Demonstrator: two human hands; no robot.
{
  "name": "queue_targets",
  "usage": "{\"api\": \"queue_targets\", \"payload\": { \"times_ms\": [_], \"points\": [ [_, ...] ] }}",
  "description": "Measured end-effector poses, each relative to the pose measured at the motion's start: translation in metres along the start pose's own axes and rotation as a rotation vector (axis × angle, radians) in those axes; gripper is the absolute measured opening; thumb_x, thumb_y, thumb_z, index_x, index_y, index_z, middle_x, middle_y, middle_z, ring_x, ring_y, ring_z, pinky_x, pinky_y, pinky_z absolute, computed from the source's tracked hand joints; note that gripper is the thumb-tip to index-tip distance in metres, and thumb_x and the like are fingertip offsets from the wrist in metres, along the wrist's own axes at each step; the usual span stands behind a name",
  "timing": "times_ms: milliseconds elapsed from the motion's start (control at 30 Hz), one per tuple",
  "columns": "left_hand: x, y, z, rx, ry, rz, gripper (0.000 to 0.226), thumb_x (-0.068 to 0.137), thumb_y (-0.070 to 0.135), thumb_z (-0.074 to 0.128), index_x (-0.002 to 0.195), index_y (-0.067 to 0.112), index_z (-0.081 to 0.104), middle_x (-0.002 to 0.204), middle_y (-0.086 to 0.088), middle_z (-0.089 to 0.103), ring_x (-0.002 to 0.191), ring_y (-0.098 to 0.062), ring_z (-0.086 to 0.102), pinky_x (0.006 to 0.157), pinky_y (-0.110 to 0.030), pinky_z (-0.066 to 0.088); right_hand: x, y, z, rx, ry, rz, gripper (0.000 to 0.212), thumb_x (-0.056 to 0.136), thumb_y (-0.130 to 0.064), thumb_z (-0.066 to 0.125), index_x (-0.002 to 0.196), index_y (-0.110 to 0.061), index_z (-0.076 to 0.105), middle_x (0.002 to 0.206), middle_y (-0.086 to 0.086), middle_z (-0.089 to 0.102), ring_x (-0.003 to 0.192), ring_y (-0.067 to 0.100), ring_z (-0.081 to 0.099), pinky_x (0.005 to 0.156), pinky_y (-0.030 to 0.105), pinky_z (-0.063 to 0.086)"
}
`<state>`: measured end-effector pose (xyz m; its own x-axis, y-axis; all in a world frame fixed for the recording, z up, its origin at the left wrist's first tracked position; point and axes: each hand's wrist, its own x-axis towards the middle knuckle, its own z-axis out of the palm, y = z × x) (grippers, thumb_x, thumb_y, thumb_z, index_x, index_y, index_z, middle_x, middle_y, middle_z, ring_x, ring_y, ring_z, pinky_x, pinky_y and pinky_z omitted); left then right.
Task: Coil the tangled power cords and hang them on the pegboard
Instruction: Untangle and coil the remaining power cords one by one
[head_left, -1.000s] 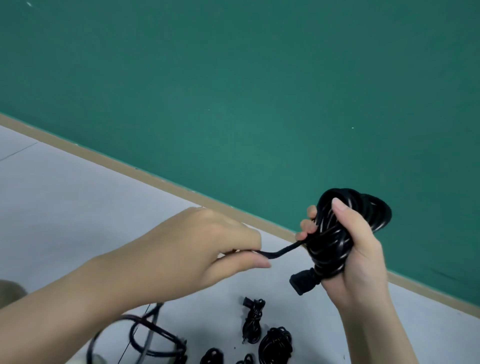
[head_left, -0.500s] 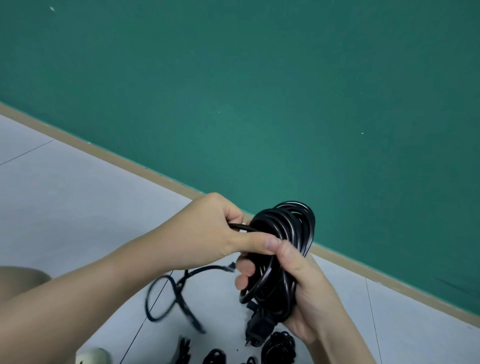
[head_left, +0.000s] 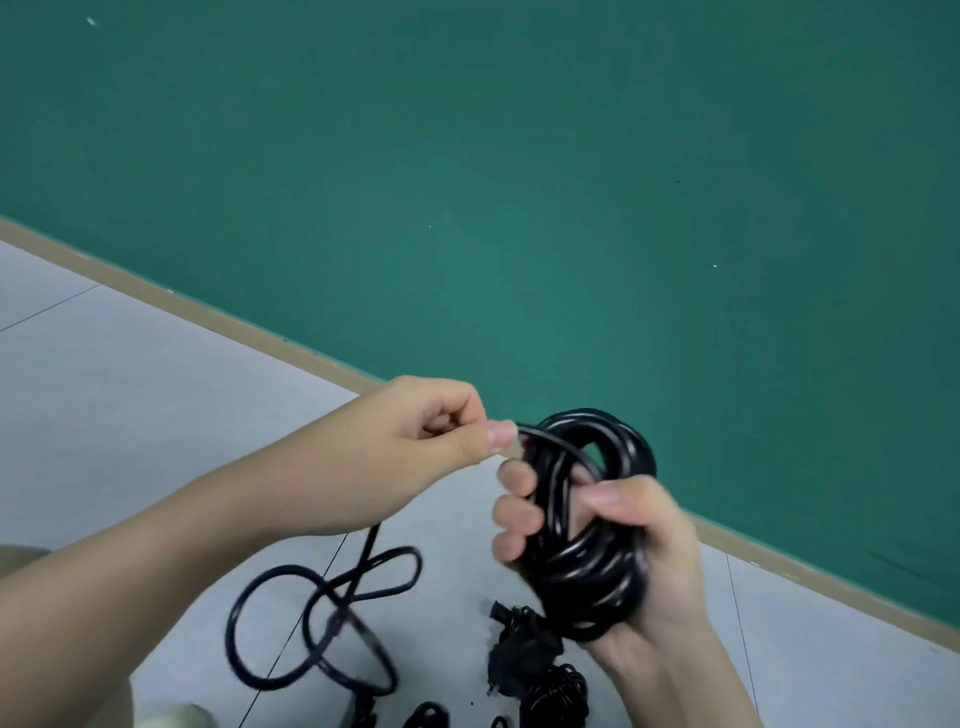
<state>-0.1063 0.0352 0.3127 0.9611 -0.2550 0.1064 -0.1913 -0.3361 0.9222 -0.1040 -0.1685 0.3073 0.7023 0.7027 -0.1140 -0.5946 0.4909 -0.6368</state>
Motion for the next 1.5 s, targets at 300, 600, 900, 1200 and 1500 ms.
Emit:
{"api": "queue_targets", "payload": {
  "times_ms": [300,600,900,1200,1500],
  "points": [
    [-0.006,0.010,0.005,-0.057,0.009,0.078,0.049,0.107,0.046,0.039,0.065,0.023,0.045,0.055,0.017,0.038,0.051,-0.002,0.036,0.054,-0.013,0.032,-0.002,-0.006,0.000,-0.195,0.235,0.032,0.063,0.046,-0.028,0.100,0.097,-0.002,0.074,0.089,0.018,0.062,0.066,0.025,0.060,0.059,0.037,0.056],
    [-0.005,0.007,0.015,0.009,-0.077,0.040,0.049,0.109,0.051,0.028,0.077,0.022,0.052,0.071,0.008,0.070,0.070,-0.027,0.062,0.072,-0.057,0.053,-0.005,0.006,0.008,-0.188,0.137,0.019,0.069,0.050,-0.021,0.095,0.105,0.007,0.062,0.090,0.020,0.058,0.075,0.031,0.057,0.064,0.037,0.057],
    [0.002,-0.001,0.019,-0.119,-0.029,-0.229,0.052,0.109,0.044,0.034,0.066,0.021,0.053,0.055,0.011,0.029,0.048,-0.010,0.024,0.045,-0.021,0.022,-0.003,-0.012,-0.003,-0.216,0.281,-0.251,0.056,0.046,-0.027,0.095,0.092,-0.004,0.076,0.097,0.016,0.064,0.089,0.029,0.068,0.082,0.037,0.059],
    [-0.008,0.013,0.040,0.219,-0.255,-0.221,0.076,0.081,0.092,0.009,0.068,0.025,0.043,0.062,0.006,0.035,0.057,-0.014,0.034,0.061,-0.034,0.033,-0.003,0.001,0.000,-0.546,0.367,-0.271,0.032,0.059,-0.017,0.075,0.088,-0.003,0.071,0.090,0.020,0.072,0.086,0.031,0.071,0.068,0.036,0.058],
    [-0.012,0.006,0.042,0.404,-0.419,-0.194,0.087,0.074,0.088,0.003,0.081,0.014,0.048,0.069,-0.001,0.044,0.058,-0.013,0.040,0.059,-0.031,0.036,0.000,0.011,-0.006,-0.308,0.367,-0.139,0.073,0.054,-0.019,0.075,0.116,0.016,0.060,0.111,0.032,0.071,0.111,0.042,0.071,0.079,0.047,0.064]
  ]
}}
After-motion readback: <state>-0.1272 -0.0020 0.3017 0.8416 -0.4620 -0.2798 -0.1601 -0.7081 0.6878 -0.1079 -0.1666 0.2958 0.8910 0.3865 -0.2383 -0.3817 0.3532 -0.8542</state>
